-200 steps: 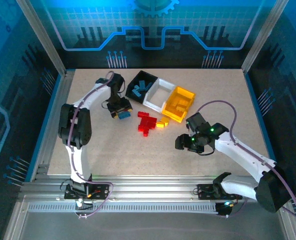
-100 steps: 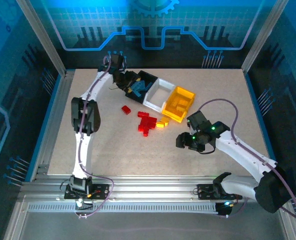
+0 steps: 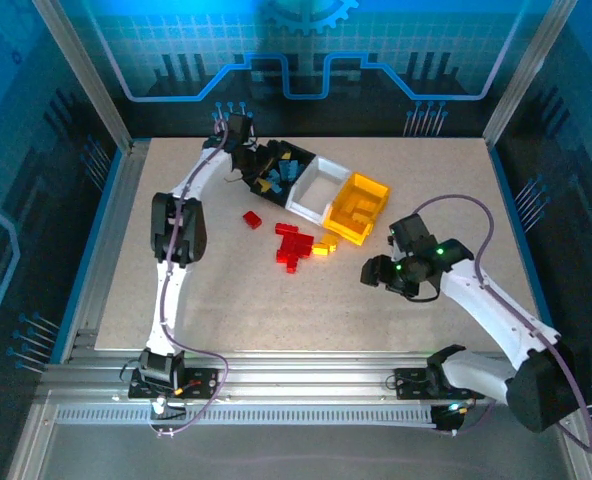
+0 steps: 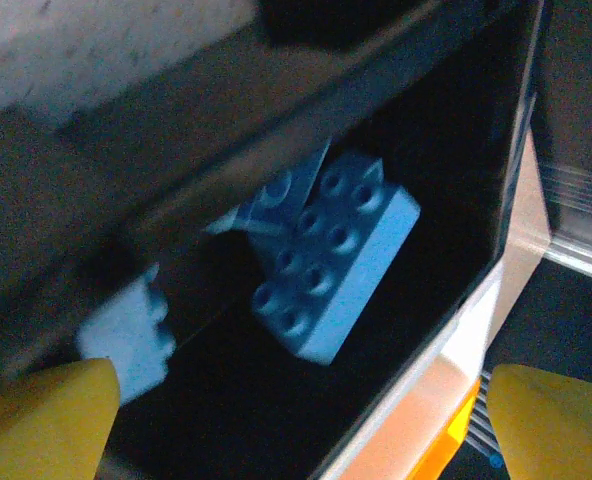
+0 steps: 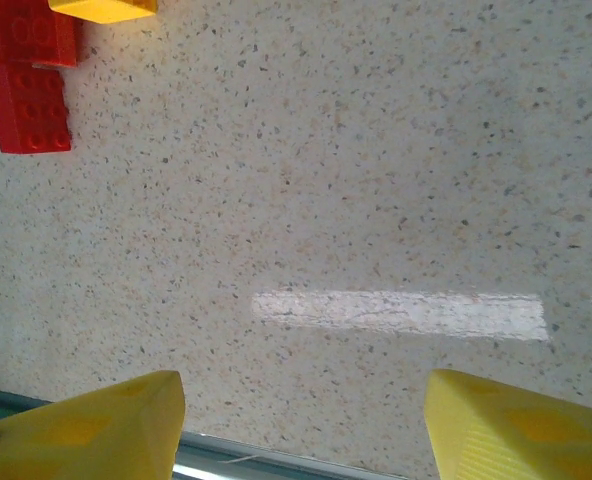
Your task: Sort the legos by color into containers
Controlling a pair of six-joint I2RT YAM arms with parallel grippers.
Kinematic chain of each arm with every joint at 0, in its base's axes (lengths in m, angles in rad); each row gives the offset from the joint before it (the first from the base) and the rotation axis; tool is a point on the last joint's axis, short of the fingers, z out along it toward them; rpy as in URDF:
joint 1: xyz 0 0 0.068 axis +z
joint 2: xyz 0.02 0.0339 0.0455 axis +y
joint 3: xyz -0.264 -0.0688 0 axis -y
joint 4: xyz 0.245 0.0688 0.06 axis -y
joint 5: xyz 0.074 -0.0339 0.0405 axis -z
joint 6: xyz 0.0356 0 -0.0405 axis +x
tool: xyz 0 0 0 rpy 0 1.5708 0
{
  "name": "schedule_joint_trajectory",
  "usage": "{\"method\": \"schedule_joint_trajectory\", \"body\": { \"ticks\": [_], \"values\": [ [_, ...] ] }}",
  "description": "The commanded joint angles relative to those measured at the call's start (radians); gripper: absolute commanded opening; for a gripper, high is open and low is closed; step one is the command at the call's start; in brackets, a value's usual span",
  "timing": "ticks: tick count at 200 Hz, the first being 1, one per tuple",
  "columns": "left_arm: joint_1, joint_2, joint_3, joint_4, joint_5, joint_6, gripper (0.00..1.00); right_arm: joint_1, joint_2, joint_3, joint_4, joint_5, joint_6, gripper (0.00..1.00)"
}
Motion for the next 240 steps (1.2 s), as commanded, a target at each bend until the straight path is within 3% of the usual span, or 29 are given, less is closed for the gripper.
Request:
{"method": "schedule_joint_trajectory", "body": {
  "ticks": [1, 48, 105, 139, 187, 240],
  "values": [
    [0.004, -0.171, -0.114, -0.043, -0.005, 0.109, 0.97, -0.001, 0.094, 0.078, 0.067, -0.061, -0.005, 0.65],
    [-0.004, -0.496, -0.510, -0.089, -0.142, 0.225, 0.99, 0.040, 0.399, 0.283, 0.124, -0.031, 0.054, 0.65],
    [-0.004, -0.849, -0.957, -0.065, -0.168, 0.225, 0.99, 0.103, 0.727, 0.548, 0.082, 0.062, 0.114, 0.66],
    [-0.004, -0.981, -1.060, -0.109, -0.176, 0.229, 0.99, 0.115, 0.845, 0.664, 0.030, 0.112, 0.112, 0.66],
    [-0.004, -1.096, -1.145, -0.139, -0.179, 0.201, 0.99, 0.116, 0.940, 0.693, 0.054, 0.117, 0.088, 0.66],
    [-0.004, -1.141, -1.175, -0.174, -0.182, 0.192, 0.99, 0.124, 0.896, 0.592, 0.083, 0.095, 0.052, 0.63]
  ]
}}
